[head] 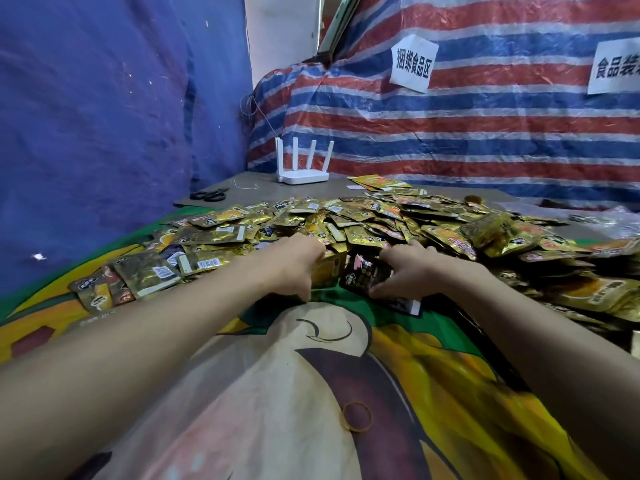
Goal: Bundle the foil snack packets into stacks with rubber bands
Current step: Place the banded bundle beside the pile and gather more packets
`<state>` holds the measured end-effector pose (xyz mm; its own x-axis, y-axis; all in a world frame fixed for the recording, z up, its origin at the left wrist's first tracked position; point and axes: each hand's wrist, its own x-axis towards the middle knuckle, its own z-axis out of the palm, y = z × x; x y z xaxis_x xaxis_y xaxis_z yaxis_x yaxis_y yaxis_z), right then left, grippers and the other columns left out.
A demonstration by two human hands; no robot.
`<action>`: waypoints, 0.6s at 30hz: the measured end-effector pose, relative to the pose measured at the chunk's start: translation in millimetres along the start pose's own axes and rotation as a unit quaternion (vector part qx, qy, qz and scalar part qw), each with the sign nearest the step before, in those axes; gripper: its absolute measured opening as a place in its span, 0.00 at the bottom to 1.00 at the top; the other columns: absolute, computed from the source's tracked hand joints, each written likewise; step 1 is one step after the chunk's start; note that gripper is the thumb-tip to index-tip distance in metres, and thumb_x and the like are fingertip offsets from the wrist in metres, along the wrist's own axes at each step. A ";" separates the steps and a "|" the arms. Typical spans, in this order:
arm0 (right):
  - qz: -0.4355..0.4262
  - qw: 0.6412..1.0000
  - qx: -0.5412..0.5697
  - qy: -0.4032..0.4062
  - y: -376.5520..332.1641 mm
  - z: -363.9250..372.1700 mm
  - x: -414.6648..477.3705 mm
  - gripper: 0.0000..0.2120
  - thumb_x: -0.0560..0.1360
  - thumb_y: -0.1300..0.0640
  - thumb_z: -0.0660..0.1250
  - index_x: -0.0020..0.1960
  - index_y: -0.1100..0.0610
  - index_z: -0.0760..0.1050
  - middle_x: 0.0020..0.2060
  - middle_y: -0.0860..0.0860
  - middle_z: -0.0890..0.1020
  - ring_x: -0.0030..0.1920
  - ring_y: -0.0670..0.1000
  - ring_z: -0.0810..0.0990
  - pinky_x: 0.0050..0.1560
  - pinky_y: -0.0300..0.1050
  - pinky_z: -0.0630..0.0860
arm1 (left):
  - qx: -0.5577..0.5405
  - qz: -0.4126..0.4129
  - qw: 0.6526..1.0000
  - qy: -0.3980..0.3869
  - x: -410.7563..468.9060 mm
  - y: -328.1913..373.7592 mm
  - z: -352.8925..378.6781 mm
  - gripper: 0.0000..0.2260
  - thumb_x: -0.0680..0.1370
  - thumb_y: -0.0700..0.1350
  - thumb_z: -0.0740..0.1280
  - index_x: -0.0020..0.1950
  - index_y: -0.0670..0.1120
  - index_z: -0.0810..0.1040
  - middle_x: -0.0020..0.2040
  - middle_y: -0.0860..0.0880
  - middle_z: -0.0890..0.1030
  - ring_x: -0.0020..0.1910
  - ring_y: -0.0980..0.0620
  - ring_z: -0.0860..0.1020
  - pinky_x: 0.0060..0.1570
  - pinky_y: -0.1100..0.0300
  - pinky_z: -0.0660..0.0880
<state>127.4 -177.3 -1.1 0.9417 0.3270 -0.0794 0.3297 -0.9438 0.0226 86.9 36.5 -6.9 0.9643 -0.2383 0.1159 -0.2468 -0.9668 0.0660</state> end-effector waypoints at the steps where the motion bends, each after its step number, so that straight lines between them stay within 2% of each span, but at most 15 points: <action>1: -0.007 1.000 0.005 0.017 -3.4 3.4 6.8 0.19 0.73 0.36 0.70 0.51 0.48 0.69 0.52 0.51 0.73 0.58 0.54 0.68 0.60 0.56 0.69 | -0.008 -0.012 1.000 0.014 -0.3 0.8 1.3 0.17 0.70 0.42 0.78 0.54 0.46 0.76 0.49 0.46 0.78 0.47 0.45 0.79 0.45 0.49 0.80; 3: -0.015 0.999 0.028 0.041 -11.6 10.4 18.7 0.18 0.75 0.40 0.70 0.52 0.50 0.69 0.53 0.52 0.75 0.55 0.54 0.70 0.55 0.51 0.69 | -0.045 -0.044 0.997 0.037 -0.7 -1.5 3.7 0.11 0.72 0.39 0.74 0.51 0.44 0.75 0.47 0.45 0.79 0.45 0.45 0.79 0.44 0.48 0.80; 5: -0.010 0.996 0.076 0.053 -17.8 17.5 27.5 0.17 0.75 0.42 0.70 0.54 0.52 0.69 0.52 0.52 0.75 0.55 0.54 0.73 0.57 0.52 0.72 | -0.085 -0.077 0.992 0.043 -1.8 -7.8 0.5 0.11 0.73 0.39 0.72 0.52 0.44 0.74 0.48 0.45 0.78 0.47 0.45 0.78 0.46 0.48 0.79; 8: -0.003 0.994 0.107 0.030 -22.4 24.8 35.0 0.20 0.77 0.40 0.66 0.59 0.53 0.67 0.51 0.52 0.75 0.58 0.57 0.75 0.61 0.54 0.70 | -0.174 -0.118 0.977 0.035 -6.4 -21.0 -14.0 0.14 0.73 0.39 0.74 0.55 0.43 0.74 0.49 0.45 0.79 0.49 0.46 0.78 0.46 0.52 0.78; 10: 0.007 0.990 0.144 0.003 -24.3 27.2 37.2 0.23 0.78 0.40 0.65 0.63 0.54 0.64 0.55 0.54 0.77 0.58 0.57 0.77 0.62 0.57 0.73 | -0.206 -0.143 0.968 0.013 -10.7 -31.3 -25.7 0.13 0.74 0.40 0.75 0.53 0.43 0.75 0.48 0.45 0.80 0.45 0.48 0.79 0.39 0.54 0.76; 11: 0.009 0.989 0.144 0.005 -24.6 28.1 38.2 0.24 0.78 0.40 0.65 0.64 0.53 0.64 0.57 0.55 0.77 0.59 0.58 0.77 0.63 0.57 0.72 | -0.211 -0.156 0.965 0.005 -13.0 -37.1 -31.3 0.13 0.73 0.41 0.76 0.51 0.43 0.75 0.48 0.44 0.81 0.43 0.48 0.79 0.38 0.55 0.76; 14: 0.002 0.993 0.104 0.050 -26.0 28.5 38.0 0.25 0.77 0.40 0.67 0.67 0.52 0.65 0.62 0.56 0.76 0.65 0.59 0.70 0.67 0.59 0.62 | -0.241 -0.204 0.949 -0.020 -23.4 -52.5 -44.3 0.20 0.70 0.40 0.79 0.55 0.40 0.73 0.51 0.40 0.82 0.47 0.41 0.83 0.47 0.46 0.82; 18: -0.016 0.990 0.121 0.063 -31.1 23.8 30.5 0.23 0.74 0.45 0.73 0.66 0.50 0.72 0.60 0.53 0.77 0.67 0.57 0.67 0.68 0.59 0.59 | -0.169 -0.245 0.954 -0.042 -38.7 -64.8 -41.8 0.23 0.67 0.44 0.82 0.52 0.42 0.72 0.45 0.45 0.79 0.46 0.44 0.81 0.36 0.57 0.77</action>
<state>144.3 -139.1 -27.9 0.9367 0.3465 0.0502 0.3489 -0.9114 -0.2184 61.6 112.3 25.8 0.9725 0.2149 -0.0901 0.2329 -0.8821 0.4094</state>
